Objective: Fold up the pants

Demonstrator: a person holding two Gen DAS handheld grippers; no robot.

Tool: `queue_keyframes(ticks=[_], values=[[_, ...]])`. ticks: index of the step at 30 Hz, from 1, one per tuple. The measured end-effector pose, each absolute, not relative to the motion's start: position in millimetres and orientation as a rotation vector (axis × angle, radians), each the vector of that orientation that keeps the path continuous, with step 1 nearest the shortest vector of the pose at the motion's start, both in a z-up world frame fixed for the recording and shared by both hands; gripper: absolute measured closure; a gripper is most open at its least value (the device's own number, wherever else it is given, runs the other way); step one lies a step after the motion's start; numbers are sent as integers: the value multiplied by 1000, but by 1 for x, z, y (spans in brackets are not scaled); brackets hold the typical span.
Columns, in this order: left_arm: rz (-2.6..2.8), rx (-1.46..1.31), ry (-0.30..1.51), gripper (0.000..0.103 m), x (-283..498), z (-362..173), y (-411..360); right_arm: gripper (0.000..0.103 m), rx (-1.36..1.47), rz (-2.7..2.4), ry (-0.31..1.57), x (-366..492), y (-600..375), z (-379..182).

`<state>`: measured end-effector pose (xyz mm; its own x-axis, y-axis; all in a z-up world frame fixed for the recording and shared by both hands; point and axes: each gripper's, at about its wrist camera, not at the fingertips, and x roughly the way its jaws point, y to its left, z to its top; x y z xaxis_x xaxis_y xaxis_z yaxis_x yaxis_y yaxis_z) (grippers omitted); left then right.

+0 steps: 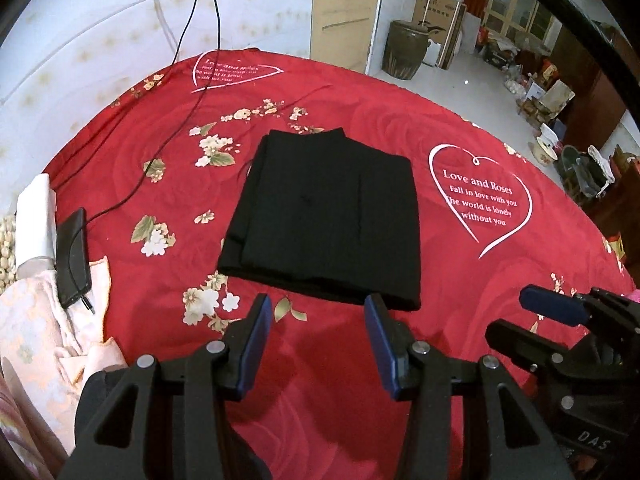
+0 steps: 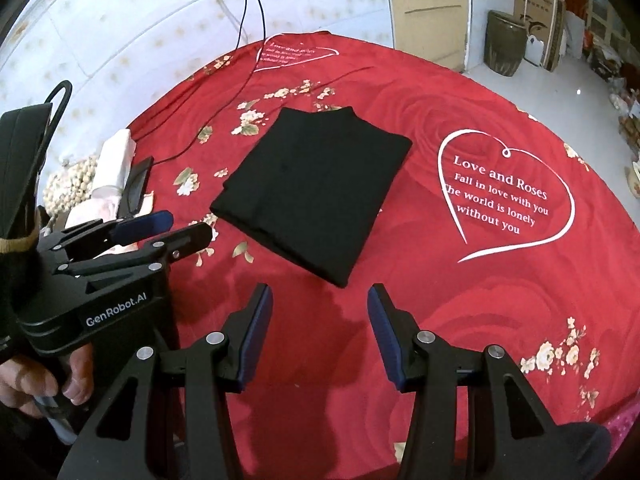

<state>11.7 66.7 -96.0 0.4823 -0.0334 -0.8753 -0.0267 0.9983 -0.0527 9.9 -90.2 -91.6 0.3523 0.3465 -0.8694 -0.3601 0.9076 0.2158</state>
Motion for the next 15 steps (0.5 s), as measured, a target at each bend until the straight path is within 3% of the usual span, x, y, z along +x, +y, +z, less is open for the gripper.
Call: queue_keyframes(ticks=[15], values=[[-14,-46,1037,52,6,-89,64,53,-44,480,1088,0,-84,-81]])
